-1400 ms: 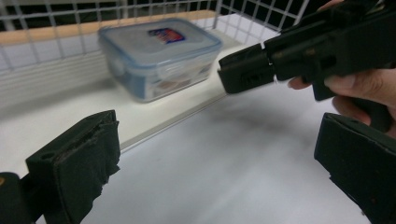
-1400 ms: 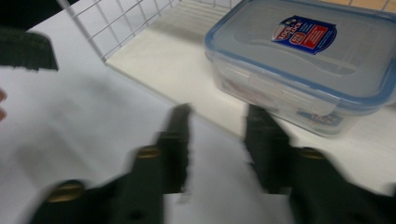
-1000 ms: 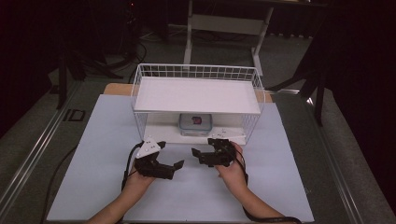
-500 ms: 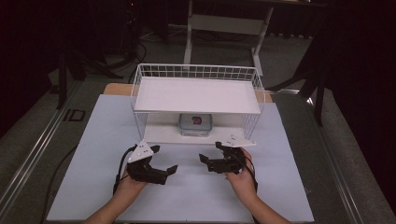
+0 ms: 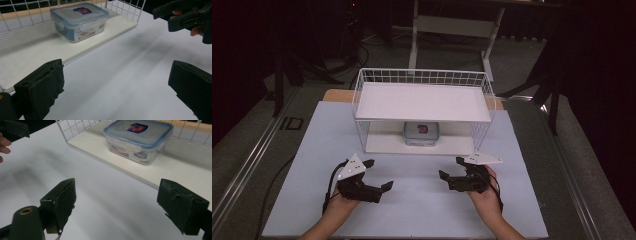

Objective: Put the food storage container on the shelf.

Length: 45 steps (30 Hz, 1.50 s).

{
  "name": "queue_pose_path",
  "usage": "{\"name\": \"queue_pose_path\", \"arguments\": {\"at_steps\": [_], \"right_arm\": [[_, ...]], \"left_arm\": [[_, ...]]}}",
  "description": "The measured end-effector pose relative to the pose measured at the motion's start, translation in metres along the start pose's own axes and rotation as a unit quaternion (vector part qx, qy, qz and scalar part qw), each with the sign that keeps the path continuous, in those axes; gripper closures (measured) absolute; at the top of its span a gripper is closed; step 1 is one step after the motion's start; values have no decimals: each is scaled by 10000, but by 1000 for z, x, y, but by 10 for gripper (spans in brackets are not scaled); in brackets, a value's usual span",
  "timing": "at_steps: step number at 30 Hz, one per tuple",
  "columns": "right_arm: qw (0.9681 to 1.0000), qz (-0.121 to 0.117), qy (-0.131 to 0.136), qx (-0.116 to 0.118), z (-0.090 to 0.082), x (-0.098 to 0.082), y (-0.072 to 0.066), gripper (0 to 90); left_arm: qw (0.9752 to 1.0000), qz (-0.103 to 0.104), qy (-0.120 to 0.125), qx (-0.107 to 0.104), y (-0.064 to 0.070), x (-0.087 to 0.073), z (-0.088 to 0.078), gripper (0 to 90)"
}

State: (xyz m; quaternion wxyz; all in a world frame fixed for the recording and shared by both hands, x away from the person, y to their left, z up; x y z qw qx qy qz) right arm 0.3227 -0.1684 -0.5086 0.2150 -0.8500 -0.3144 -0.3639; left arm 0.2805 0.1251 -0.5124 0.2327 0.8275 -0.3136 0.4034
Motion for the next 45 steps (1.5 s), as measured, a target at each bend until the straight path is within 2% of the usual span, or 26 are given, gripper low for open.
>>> {"name": "queue_pose_path", "arguments": {"at_steps": [7, 12, 17, 23, 27, 29, 33, 41, 45], "right_arm": [[10000, 39, 33, -10, -9, -7, 4, 155], [10000, 60, -26, -66, -16, -17, 9, 155], [9998, 186, -8, -59, -22, -29, 16, 154], [9997, 199, -57, -102, -19, -39, 22, 154], [9997, 33, -124, -211, -16, -43, 24, 155], [9996, 27, -163, -231, -14, -46, 25, 155], [9995, 118, -209, -190, -12, -48, 28, 155], [9990, 269, -311, -164, -7, -53, 35, 155], [9990, 292, -296, -165, -7, -53, 37, 155]], "left_arm": [[9999, -98, 45, -33, -5, -5, -4, 13], [9999, -159, -21, 36, -10, -11, -7, 13], [9998, -183, 14, 43, -11, -16, -8, 13], [9997, -220, 37, 50, -15, -20, -7, 13], [9996, -266, 45, 55, -17, -21, -5, 13], [9996, -280, 14, 50, -18, -22, -3, 13], [9997, -235, -45, 62, -17, -24, 0, 13], [9994, -351, 10, 12, -16, -22, 0, 13], [9994, -330, -15, 29, -15, -22, 1, 13]]}}
Point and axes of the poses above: each handheld gripper's, and its own axes: z roughly forward along the jaws, x roughly out of its top, y roughly to its right, the point moved 5 cm from there along z, roughly forward along the jaws, and after that the axes turned 9 degrees about -y, right-handed, at the moved point
